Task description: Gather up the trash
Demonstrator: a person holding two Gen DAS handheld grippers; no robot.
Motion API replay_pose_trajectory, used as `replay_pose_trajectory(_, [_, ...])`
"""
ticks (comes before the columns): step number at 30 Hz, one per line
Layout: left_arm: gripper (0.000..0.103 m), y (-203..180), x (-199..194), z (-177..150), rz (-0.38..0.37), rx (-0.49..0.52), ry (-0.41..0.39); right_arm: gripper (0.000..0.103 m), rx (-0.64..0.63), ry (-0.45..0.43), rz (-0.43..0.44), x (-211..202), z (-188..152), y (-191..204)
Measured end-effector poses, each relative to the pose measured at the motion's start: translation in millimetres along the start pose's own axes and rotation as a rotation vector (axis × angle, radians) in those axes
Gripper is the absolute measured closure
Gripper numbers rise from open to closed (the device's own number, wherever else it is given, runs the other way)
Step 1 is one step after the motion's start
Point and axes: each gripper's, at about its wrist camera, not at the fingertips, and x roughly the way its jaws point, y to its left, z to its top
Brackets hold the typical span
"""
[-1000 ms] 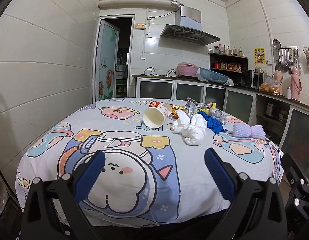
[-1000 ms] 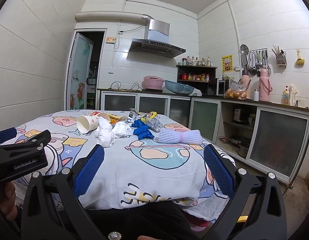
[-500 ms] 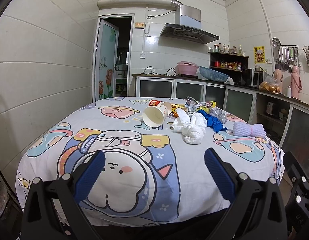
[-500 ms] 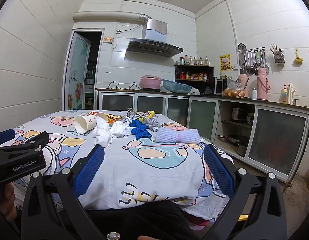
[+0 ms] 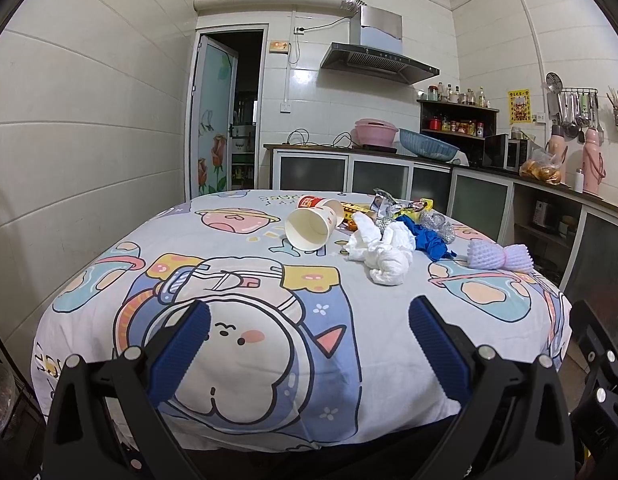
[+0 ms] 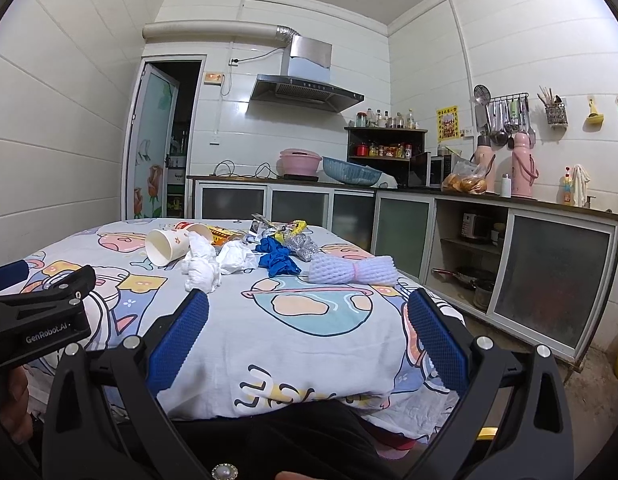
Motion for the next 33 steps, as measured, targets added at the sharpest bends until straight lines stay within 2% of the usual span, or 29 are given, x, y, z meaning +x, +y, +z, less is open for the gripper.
replay_pose_trajectory(24, [0.007, -1, 3, -1, 0.001, -0.001, 0.009, 0.008, 0.004, 0.008, -0.014, 7, -1, 0])
replay_pose_trajectory(28, [0.007, 0, 4, 1, -0.002, -0.003, 0.010, 0.008, 0.014, 0.007, -0.042, 8, -1, -3])
replay_pose_trajectory(30, [0.007, 0, 8, 4, -0.001, -0.002, 0.016, 0.008, 0.044, 0.025, -0.052, 12, 1, -11])
replay_pose_trajectory(33, [0.007, 4, 21, 14, -0.011, 0.000, 0.042, 0.008, 0.109, 0.120, -0.059, 33, 2, -29])
